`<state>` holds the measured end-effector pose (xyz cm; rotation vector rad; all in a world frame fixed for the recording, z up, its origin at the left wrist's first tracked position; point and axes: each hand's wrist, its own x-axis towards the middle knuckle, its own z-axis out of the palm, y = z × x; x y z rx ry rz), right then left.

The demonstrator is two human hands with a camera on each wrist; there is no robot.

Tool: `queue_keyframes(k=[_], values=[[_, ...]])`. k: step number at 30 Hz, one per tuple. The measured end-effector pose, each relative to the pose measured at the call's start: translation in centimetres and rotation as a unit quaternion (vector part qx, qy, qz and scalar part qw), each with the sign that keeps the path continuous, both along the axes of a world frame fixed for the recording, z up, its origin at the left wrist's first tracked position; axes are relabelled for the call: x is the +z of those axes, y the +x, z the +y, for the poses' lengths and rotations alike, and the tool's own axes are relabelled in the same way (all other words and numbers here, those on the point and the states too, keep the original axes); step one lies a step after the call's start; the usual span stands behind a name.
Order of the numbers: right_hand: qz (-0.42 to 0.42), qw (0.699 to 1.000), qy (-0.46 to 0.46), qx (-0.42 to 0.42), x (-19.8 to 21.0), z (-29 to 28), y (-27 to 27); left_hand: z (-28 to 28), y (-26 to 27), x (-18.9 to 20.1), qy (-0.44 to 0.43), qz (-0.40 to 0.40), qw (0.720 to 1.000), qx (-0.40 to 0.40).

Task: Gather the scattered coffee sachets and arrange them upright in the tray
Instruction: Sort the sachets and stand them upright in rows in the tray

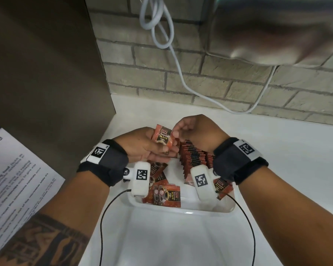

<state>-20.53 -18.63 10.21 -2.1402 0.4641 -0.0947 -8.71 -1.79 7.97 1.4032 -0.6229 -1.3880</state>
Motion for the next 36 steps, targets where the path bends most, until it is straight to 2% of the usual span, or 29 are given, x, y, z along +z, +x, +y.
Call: queue_keyframes(k=[3, 9, 12, 13, 14, 16, 17, 19, 21, 23, 27, 32, 36], values=[[0.008, 0.998, -0.068, 0.015, 0.7, 0.0, 0.0, 0.3, -0.3, 0.2, -0.008, -0.079, 0.996, 0.031], [-0.032, 0.999, -0.031, 0.007, 1.5, 0.2, 0.3, 0.2, -1.0, 0.5, -0.033, -0.132, 0.989, 0.052], [-0.022, 0.999, -0.04, -0.008, 1.2, 0.4, 0.4, 0.2, -0.7, 0.0, -0.011, -0.165, 0.984, 0.063], [-0.009, 0.998, -0.059, -0.013, 1.0, 0.5, 0.5, 0.2, -0.5, -0.3, 0.016, -0.204, 0.978, 0.044], [0.007, 0.996, -0.084, -0.019, 0.8, 0.6, 0.6, 0.4, -0.3, -0.3, 0.067, -0.268, 0.961, 0.009], [0.038, 0.991, -0.125, -0.027, 0.3, 0.5, 0.8, 0.5, -0.1, -0.5, 0.212, -0.398, 0.891, -0.051], [0.056, 0.989, -0.137, -0.029, -0.1, 0.5, 1.0, 0.5, -0.2, -0.6, 0.256, -0.437, 0.86, -0.06], [0.093, 0.982, -0.162, -0.034, -1.1, 0.5, 1.6, 0.2, -0.4, -0.9, 0.28, -0.476, 0.831, -0.073], [0.141, 0.966, -0.214, -0.032, -2.2, 0.8, 2.2, -0.6, -0.6, -1.2, 0.281, -0.49, 0.815, -0.131], [0.173, 0.951, -0.256, -0.032, -2.9, 1.2, 2.9, -1.4, -1.1, -1.5, 0.268, -0.484, 0.815, -0.17], [0.195, 0.939, -0.277, -0.052, -3.7, 1.5, 3.6, -3.1, -1.4, -2.7, 0.246, -0.472, 0.824, -0.196], [0.226, 0.934, -0.272, -0.045, -4.5, 1.2, 3.9, -4.1, -0.8, -4.9, 0.249, -0.44, 0.849, -0.154], [0.228, 0.939, -0.251, -0.054, -4.7, 0.8, 3.7, -4.6, -0.7, -5.7, 0.256, -0.431, 0.853, -0.147]])
